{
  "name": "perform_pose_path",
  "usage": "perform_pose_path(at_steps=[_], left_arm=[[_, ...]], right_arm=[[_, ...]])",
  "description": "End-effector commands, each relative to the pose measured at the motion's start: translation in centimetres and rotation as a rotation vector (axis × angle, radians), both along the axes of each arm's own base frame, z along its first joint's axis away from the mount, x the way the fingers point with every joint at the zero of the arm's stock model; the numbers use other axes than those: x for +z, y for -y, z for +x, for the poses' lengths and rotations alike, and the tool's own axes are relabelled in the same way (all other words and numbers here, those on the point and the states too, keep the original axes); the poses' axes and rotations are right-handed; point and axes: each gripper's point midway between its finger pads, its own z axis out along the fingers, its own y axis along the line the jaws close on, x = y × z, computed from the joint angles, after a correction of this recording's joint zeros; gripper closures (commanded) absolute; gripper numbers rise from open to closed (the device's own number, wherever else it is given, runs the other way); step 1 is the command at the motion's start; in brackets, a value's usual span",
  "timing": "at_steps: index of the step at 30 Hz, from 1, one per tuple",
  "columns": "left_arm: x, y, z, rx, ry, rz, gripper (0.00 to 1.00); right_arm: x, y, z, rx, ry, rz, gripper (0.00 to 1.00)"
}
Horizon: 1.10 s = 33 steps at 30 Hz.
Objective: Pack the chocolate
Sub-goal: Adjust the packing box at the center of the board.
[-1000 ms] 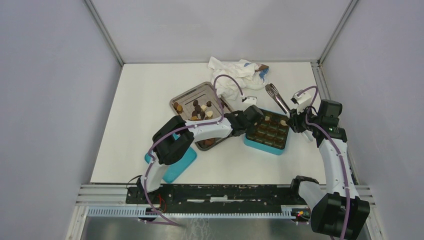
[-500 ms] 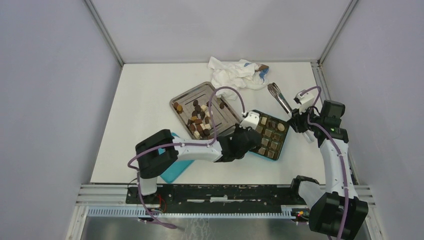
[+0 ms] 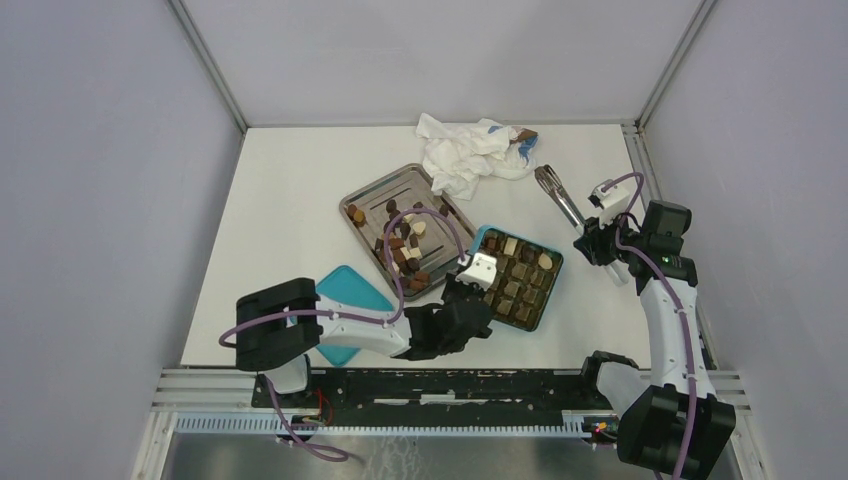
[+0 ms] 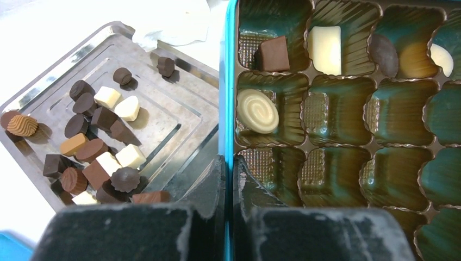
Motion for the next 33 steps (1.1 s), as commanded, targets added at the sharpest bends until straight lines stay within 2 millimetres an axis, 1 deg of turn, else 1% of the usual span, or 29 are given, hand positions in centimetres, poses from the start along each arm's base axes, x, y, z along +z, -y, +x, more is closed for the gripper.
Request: perform_pose_path(at_steps=[1, 3, 6, 9, 12, 15, 16, 18, 20, 22, 28, 29, 33], left_arm=[[4.1, -0.2, 0.1, 0.074, 0.036, -0.205, 0.98], [3.4, 0.7, 0.1, 0.073, -0.033, -0.229, 0.98], [1.5, 2.6, 0.3, 0.037, -0.182, -0.288, 0.98], [-0.3, 4.4, 1.0, 0.013, -0.329, -0.328, 0.98], [-1.4, 5.8, 2.4, -0.013, -0.446, -0.351, 0.98], [-3.0, 6.4, 3.8, -0.009, -0.541, -0.337, 0.98], [-3.7, 6.4, 4.2, 0.001, -0.558, -0.313, 0.98], [-4.2, 6.8, 4.9, 0.014, -0.561, -0.284, 0.98], [-5.2, 7.3, 5.5, 0.028, -0.581, -0.259, 0.98], [-5.7, 7.7, 6.1, 0.033, -0.595, -0.248, 0.98], [-7.0, 7.8, 7.5, 0.040, -0.628, -0.273, 0.98], [-7.0, 7.9, 7.6, 0.036, -0.630, -0.275, 0.96], [-6.4, 8.2, 7.8, 0.016, -0.622, -0.277, 0.82]], right_arm=[[1.3, -0.3, 0.5, 0.021, 0.053, 0.014, 0.95], [1.2, -0.3, 0.5, 0.021, 0.050, 0.013, 0.95], [1.1, -0.3, 0.5, 0.019, 0.047, 0.011, 0.95], [1.0, -0.1, 0.5, 0.014, 0.045, 0.006, 0.96], [0.9, 0.0, 0.6, 0.006, 0.040, 0.004, 0.95], [0.9, 0.2, 0.6, -0.004, 0.040, -0.003, 0.96], [0.8, 0.4, 0.7, -0.013, 0.040, -0.008, 0.95], [0.7, 0.5, 0.7, -0.021, 0.038, -0.011, 0.95], [0.8, 0.6, 0.8, -0.024, 0.041, -0.011, 0.95], [0.7, 0.6, 0.8, -0.025, 0.040, -0.011, 0.95], [0.6, 0.4, 0.6, -0.001, 0.033, -0.009, 0.95], [0.6, 0.3, 0.6, 0.002, 0.034, -0.011, 0.95], [0.9, 0.3, 0.5, 0.014, 0.030, -0.015, 0.95]])
